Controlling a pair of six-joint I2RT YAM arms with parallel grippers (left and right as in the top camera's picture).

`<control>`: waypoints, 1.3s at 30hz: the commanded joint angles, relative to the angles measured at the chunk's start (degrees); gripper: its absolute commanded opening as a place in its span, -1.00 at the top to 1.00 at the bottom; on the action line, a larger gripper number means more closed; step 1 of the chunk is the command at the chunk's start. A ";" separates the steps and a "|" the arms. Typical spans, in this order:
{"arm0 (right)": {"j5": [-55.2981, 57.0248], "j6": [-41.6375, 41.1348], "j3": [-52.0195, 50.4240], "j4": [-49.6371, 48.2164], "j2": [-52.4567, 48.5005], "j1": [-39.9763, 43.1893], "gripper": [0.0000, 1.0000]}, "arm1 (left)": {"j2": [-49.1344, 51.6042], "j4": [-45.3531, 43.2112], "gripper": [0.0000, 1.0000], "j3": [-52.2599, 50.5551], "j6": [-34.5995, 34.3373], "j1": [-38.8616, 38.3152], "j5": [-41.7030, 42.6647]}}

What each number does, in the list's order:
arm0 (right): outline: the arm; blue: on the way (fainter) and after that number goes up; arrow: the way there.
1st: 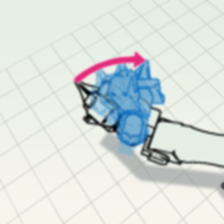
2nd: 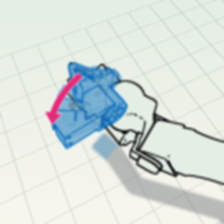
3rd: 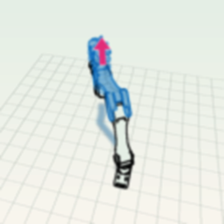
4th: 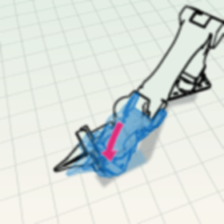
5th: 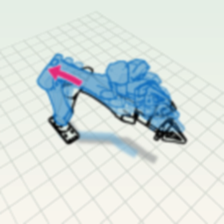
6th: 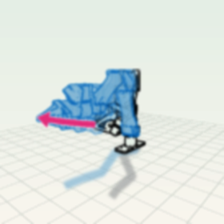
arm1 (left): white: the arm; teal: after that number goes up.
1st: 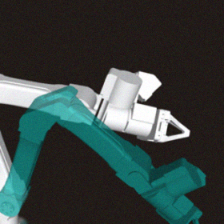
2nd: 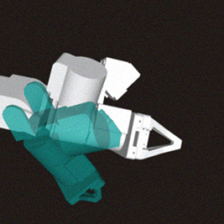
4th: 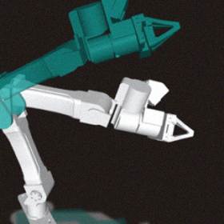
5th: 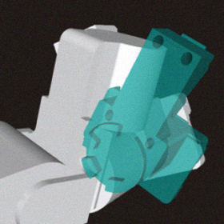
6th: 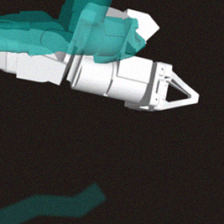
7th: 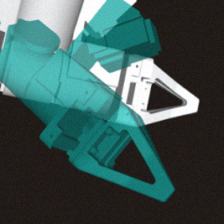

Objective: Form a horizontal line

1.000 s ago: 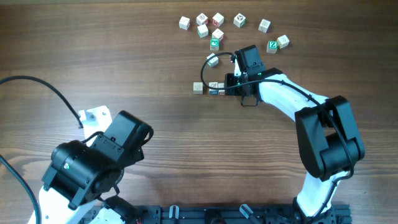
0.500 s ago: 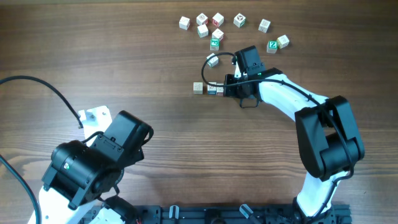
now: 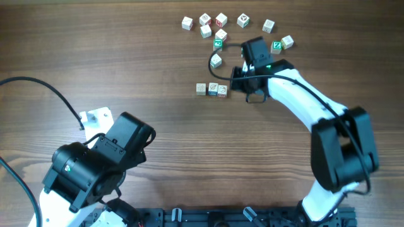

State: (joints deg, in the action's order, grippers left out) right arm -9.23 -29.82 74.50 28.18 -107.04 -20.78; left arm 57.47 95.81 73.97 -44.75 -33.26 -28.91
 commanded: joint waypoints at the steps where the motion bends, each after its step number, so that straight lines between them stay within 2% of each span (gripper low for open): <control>1: -13.84 -2.64 1.77 -5.38 3.08 0.04 0.85 | -0.04 0.02 -1.00 -0.22 -0.55 0.26 -0.96; 7: -16.11 -3.80 1.79 -14.53 -1.29 -7.89 0.84 | -0.04 0.02 -1.00 -0.22 -0.55 0.26 -0.96; 13: -6.67 -3.80 1.79 -15.54 -6.56 -15.08 0.88 | -0.04 0.02 -1.00 -0.22 -0.55 0.26 -0.96; 19: 3.28 -3.54 1.79 -15.69 -7.52 -15.58 0.88 | -0.04 0.02 -1.00 -0.22 -0.55 0.26 -0.96; 25: 3.19 -3.43 1.79 -18.80 -10.56 -15.67 0.87 | -0.04 0.02 -1.00 -0.22 -0.55 0.26 -0.96; 39: 7.96 -4.81 1.81 -17.46 -12.13 -15.80 0.90 | -0.04 0.02 -1.00 -0.22 -0.55 0.26 -0.96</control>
State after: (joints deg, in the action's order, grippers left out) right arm -2.85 -33.65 75.81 10.26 -118.19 -36.25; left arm 57.47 95.81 73.97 -44.75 -33.26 -28.91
